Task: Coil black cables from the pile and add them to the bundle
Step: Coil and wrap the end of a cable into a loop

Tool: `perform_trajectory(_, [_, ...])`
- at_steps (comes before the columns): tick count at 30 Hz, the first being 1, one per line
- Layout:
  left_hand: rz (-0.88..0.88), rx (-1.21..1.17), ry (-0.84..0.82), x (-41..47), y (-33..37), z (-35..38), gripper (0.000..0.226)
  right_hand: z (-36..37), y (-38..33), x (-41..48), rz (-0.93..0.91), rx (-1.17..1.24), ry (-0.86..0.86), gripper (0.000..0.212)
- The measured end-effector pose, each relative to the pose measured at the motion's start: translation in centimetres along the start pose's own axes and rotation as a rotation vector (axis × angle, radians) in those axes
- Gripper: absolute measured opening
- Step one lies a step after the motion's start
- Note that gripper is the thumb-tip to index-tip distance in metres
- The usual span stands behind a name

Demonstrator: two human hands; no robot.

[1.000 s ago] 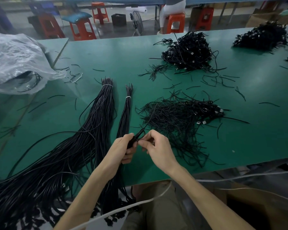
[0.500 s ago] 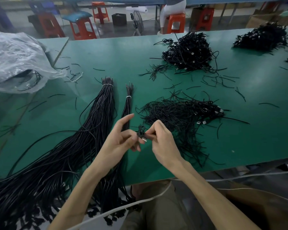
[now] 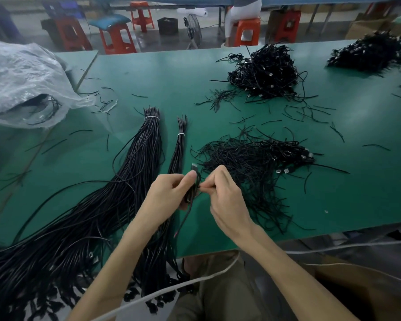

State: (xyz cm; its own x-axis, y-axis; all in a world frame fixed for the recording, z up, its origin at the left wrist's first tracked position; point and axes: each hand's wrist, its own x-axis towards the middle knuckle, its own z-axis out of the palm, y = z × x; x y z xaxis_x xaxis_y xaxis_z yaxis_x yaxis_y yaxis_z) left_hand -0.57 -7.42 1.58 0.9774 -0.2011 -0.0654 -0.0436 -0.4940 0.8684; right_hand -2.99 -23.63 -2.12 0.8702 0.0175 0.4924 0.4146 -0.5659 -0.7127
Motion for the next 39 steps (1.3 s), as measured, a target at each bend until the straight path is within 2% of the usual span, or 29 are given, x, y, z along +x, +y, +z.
perform_trajectory(4, [-0.122,-0.263,-0.016,-0.3,-0.1,0.0,0.035,-0.3,0.0,-0.3,-0.142,-0.129,-0.038,0.017])
perform_trajectory(6, [-0.086,-0.357,-0.044,-0.6,-0.4,-0.3,0.025,-0.3,0.1,-0.4,-0.137,-0.153,-0.007,0.018])
perform_trajectory(9, [0.105,-0.310,-0.146,-1.0,-0.7,-0.7,0.024,-0.3,0.4,-0.4,-0.088,-0.130,0.027,0.020])
perform_trajectory(13, [0.167,-0.088,-0.228,-1.4,-0.9,-0.9,0.024,-0.3,0.7,-0.3,-0.083,-0.089,0.045,0.024])
perform_trajectory(15, [0.165,0.008,-0.182,-1.4,-0.9,-0.8,0.025,-0.3,0.6,-0.3,-0.102,-0.090,0.041,0.026])
perform_trajectory(20, [0.237,0.094,-0.020,-1.2,-0.5,-0.1,0.056,0.1,0.3,-0.1,-0.120,-0.021,0.000,0.032])
perform_trajectory(23, [0.107,0.021,-0.081,-0.8,-0.5,-0.2,0.059,0.0,0.5,-0.1,-0.148,-0.047,-0.024,0.031])
perform_trajectory(27, [-0.271,-0.364,-0.304,-0.2,-0.6,-0.3,0.044,-0.2,0.2,0.1,-0.358,-0.278,-0.003,0.026])
perform_trajectory(29, [-0.347,-0.439,-0.358,-0.2,-0.8,-0.3,0.041,-0.3,0.2,0.1,-0.485,-0.415,0.037,0.032])
perform_trajectory(31, [-0.333,-0.439,-0.389,-0.1,-1.1,-0.4,0.045,-0.4,0.4,-0.1,-0.517,-0.444,0.045,0.035])
perform_trajectory(33, [-0.258,-0.353,-0.339,-0.2,-1.3,-0.4,0.053,-0.8,0.7,-0.2,-0.457,-0.372,0.042,0.030])
perform_trajectory(36, [-0.141,-0.193,-0.124,0.0,-2.2,-0.3,0.046,-2.4,1.6,0.8,-0.158,-0.192,0.077,0.012])
perform_trajectory(39, [-0.085,0.304,0.081,0.3,-3.8,-0.4,0.030,-5.0,3.5,3.2,0.122,-0.218,0.160,0.016])
